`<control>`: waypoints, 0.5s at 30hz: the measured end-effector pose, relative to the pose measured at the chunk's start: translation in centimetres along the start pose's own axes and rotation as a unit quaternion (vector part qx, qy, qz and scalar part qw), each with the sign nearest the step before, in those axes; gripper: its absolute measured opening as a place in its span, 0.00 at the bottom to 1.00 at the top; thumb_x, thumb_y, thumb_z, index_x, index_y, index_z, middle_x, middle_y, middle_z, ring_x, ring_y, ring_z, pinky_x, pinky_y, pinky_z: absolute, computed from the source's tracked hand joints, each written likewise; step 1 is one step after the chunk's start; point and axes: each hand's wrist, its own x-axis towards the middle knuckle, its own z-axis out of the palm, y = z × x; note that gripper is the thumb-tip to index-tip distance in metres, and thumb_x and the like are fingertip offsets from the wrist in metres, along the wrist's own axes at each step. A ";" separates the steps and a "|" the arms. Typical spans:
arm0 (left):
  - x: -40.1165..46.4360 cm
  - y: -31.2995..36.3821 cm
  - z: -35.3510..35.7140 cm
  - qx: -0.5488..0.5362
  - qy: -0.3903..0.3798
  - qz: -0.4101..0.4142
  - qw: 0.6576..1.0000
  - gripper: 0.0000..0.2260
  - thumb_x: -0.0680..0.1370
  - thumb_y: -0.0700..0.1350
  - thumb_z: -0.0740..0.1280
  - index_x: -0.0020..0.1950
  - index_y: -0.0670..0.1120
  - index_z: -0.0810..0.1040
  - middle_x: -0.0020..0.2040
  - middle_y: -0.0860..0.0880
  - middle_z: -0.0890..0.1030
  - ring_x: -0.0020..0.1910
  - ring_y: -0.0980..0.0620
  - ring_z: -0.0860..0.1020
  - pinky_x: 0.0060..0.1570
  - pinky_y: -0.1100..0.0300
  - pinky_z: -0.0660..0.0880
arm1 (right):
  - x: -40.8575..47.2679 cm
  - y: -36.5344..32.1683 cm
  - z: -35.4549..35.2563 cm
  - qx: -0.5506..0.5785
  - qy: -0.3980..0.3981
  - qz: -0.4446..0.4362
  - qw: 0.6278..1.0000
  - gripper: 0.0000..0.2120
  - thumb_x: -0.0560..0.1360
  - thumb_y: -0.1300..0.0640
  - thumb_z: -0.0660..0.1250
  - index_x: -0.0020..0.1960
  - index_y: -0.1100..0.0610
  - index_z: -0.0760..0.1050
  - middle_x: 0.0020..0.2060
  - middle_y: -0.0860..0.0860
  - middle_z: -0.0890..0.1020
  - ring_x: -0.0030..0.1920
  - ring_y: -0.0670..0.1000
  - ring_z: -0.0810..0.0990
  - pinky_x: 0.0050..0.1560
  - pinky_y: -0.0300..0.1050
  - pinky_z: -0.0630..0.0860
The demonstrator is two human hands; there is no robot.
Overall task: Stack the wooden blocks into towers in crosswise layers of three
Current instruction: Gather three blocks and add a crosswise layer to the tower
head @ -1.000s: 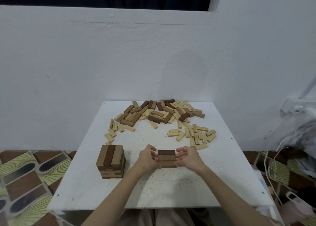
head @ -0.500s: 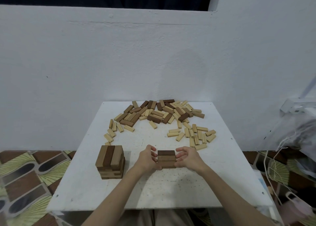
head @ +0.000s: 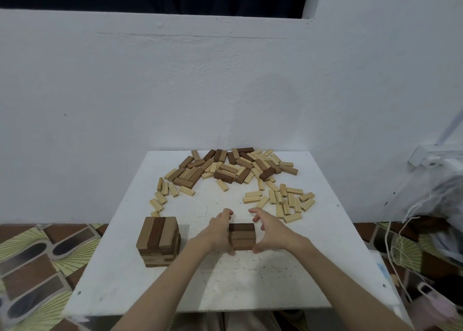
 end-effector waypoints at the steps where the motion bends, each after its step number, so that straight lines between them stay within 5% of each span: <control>1: 0.0 0.1 0.0 -0.009 -0.002 -0.003 1.000 0.42 0.65 0.40 0.78 0.71 0.46 0.55 0.69 0.45 0.65 0.65 0.47 0.67 0.64 0.54 0.69 | 0.2 -0.1 0.1 0.003 0.001 0.002 1.000 0.49 0.64 0.59 0.79 0.75 0.50 0.54 0.63 0.49 0.68 0.55 0.46 0.69 0.38 0.30 0.69; 7: -0.1 0.1 0.1 -0.039 0.008 -0.025 0.999 0.41 0.66 0.39 0.77 0.71 0.46 0.55 0.66 0.43 0.65 0.61 0.45 0.71 0.60 0.54 0.72 | 0.4 0.1 0.5 0.033 0.009 0.024 0.999 0.49 0.65 0.62 0.78 0.76 0.50 0.52 0.58 0.50 0.67 0.41 0.48 0.76 0.34 0.35 0.75; 11: -0.2 0.0 0.3 -0.054 0.014 -0.035 0.998 0.41 0.66 0.39 0.77 0.71 0.47 0.55 0.67 0.43 0.65 0.60 0.44 0.72 0.60 0.53 0.72 | 0.4 0.2 0.6 0.045 0.010 0.033 0.998 0.49 0.65 0.62 0.78 0.76 0.49 0.53 0.58 0.50 0.67 0.42 0.49 0.79 0.42 0.45 0.79; 15: -0.2 -0.1 0.4 -0.062 0.019 -0.034 0.997 0.41 0.66 0.39 0.77 0.71 0.46 0.56 0.67 0.43 0.65 0.62 0.45 0.70 0.61 0.53 0.72 | 0.4 0.2 0.7 0.050 0.008 0.029 0.998 0.48 0.65 0.63 0.78 0.75 0.50 0.53 0.57 0.50 0.68 0.42 0.49 0.78 0.42 0.44 0.79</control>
